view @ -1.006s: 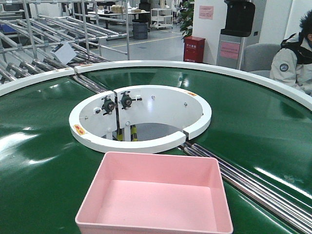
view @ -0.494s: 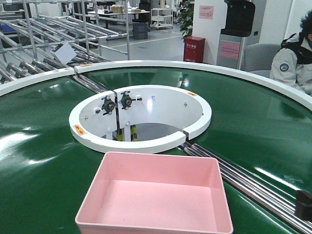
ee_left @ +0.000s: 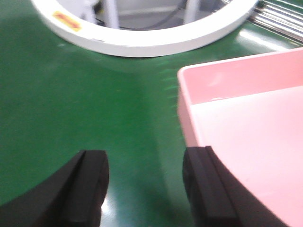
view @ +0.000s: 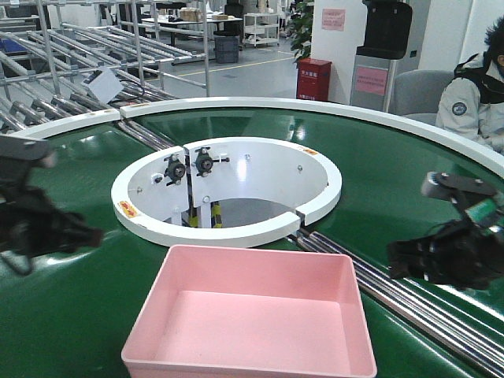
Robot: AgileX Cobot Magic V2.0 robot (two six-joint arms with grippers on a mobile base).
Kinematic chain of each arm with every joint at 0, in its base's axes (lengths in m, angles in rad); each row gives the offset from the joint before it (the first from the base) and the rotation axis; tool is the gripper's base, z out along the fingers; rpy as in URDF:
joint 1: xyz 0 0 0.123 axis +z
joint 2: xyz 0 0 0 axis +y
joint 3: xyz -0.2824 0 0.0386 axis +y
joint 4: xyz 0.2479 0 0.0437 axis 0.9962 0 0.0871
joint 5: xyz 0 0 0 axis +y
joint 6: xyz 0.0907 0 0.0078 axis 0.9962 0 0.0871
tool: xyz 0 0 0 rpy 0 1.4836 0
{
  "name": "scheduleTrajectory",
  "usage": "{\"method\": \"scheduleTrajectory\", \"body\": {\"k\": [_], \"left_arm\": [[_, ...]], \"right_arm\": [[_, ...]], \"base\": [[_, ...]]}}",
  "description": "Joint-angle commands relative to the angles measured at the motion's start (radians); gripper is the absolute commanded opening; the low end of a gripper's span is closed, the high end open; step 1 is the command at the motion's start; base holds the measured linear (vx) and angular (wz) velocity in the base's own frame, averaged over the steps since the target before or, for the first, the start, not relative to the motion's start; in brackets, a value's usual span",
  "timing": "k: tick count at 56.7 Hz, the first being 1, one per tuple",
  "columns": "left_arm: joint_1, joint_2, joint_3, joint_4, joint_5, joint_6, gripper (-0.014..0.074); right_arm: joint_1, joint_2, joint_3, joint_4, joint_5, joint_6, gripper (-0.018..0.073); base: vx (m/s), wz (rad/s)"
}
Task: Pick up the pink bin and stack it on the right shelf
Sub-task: 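Lower both grippers onto opposite side walls of the pink bin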
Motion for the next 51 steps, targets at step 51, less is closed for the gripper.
{"method": "scheduleTrajectory", "body": {"k": [51], "left_arm": [[-0.041,0.559,-0.428,-0.254,0.225,0.012,0.0484]], "right_arm": [[0.142,0.347,-0.255,-0.142,0.0,0.214,0.0368]], "base": [[0.0,0.0]]}}
